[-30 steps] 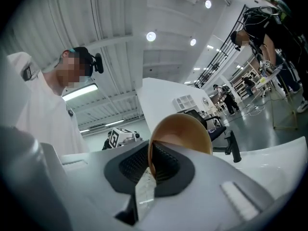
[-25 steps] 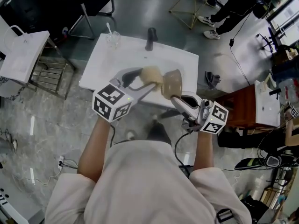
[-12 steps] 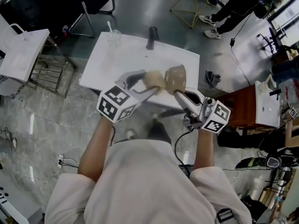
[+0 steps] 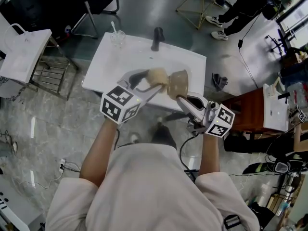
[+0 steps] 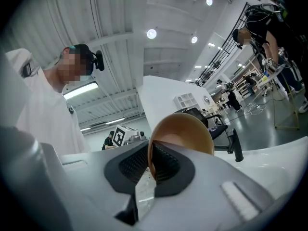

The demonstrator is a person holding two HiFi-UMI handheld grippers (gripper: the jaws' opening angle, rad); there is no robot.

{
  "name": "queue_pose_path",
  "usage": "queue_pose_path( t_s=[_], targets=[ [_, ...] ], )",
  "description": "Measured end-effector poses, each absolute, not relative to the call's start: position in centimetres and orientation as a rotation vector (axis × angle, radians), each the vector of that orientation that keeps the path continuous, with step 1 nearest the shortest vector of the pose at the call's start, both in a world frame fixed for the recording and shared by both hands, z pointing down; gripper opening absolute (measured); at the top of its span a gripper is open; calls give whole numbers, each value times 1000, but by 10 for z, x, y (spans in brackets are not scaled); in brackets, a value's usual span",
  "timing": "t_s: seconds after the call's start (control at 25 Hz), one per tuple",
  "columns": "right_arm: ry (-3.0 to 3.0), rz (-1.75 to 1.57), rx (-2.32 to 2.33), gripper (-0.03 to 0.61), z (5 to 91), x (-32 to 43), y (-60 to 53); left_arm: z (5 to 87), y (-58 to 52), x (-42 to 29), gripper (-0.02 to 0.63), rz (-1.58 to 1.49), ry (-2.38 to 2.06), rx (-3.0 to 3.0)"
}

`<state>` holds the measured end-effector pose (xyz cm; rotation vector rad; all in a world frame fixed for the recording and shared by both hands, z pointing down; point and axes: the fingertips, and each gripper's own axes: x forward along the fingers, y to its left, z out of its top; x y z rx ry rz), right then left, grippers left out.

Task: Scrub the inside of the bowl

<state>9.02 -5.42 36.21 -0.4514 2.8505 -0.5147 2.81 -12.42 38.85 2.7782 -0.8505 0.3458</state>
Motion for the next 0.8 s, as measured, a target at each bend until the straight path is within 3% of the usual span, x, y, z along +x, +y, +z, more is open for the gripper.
queue_pose_path(
  t_s=[0.32,0.8],
  targets=[
    [2819,-451,-467,17,345,97,-54,399,-116,36,255,445,-841,2777],
    [2908,-433,-536,17,351,85,-54,383,-113,26,255,276,-901,2739]
  ],
)
